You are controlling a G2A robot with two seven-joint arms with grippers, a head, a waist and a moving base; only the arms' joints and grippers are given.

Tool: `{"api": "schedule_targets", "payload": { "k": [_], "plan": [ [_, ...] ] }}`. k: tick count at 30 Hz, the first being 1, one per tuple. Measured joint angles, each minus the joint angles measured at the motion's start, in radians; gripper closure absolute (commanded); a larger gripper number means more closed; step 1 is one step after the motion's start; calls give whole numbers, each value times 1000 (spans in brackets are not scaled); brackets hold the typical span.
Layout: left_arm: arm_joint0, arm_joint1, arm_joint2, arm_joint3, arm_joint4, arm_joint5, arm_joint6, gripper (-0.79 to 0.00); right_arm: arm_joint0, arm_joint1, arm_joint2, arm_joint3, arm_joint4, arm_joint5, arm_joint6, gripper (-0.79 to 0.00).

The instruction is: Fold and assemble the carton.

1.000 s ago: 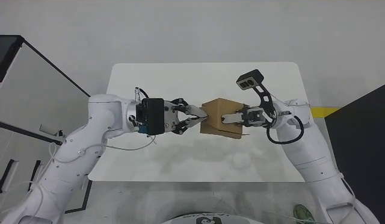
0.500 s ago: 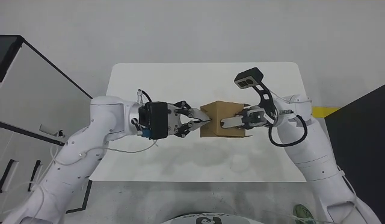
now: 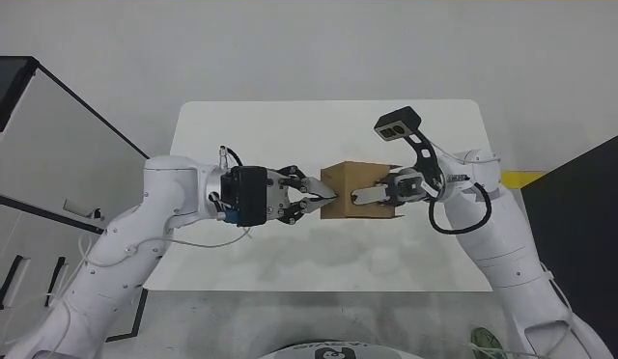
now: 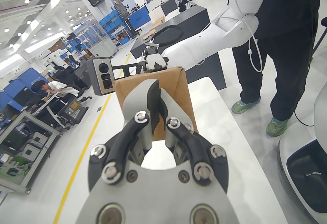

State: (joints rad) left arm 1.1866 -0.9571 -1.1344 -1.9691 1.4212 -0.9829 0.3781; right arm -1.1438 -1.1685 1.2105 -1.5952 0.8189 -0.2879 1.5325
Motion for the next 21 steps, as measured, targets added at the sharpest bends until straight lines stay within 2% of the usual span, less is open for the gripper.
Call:
{"api": "schedule_targets", "payload": {
  "k": [21],
  "plan": [
    [-2,-9,33,-6,-18,16,-17,0,0,12,-26,-23,9,3,3,0]
  ]
}}
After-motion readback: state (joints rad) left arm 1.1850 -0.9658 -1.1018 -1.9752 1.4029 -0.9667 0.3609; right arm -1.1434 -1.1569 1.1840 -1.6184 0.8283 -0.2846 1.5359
